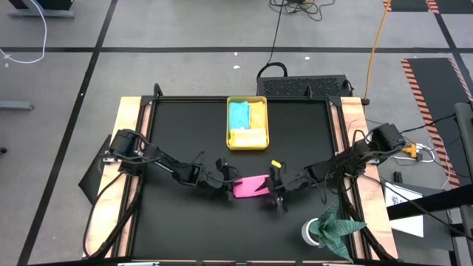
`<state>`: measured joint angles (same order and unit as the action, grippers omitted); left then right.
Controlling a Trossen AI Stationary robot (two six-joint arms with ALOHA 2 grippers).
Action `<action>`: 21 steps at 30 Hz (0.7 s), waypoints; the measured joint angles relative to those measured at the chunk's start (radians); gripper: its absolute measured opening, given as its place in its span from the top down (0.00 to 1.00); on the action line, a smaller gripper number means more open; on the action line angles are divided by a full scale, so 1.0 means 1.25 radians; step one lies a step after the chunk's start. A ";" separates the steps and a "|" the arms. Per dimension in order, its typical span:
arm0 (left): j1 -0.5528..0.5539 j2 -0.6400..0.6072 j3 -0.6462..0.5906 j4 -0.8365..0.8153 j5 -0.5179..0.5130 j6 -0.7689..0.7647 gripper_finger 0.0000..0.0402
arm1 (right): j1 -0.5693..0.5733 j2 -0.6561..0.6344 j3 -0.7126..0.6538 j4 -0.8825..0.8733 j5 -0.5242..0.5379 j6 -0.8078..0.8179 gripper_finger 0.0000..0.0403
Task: Fold microfiber towels
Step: Fold the pink towel
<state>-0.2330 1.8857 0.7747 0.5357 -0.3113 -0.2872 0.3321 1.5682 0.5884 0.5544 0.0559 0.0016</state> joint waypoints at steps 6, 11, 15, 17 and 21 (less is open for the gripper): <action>0.001 0.015 0.002 0.016 0.021 -0.009 0.70 | 0.029 0.086 0.078 -0.075 0.061 -0.103 0.40; 0.001 0.018 0.001 0.004 0.021 -0.018 0.70 | 0.050 0.166 0.158 -0.187 0.182 -0.214 0.35; 0.001 0.018 0.001 -0.002 0.021 -0.018 0.70 | 0.069 0.203 0.195 -0.218 0.276 -0.271 0.36; 0.001 0.018 0.001 -0.002 0.021 -0.018 0.70 | 0.078 0.206 0.197 -0.222 0.320 -0.292 0.38; 0.001 0.018 0.001 -0.004 0.021 -0.018 0.70 | 0.087 0.192 0.196 -0.245 0.357 -0.304 0.42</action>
<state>-0.2321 1.9087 0.7761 0.5308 -0.2852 -0.3099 0.4404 1.8076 0.8330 0.2481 0.5026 -0.3784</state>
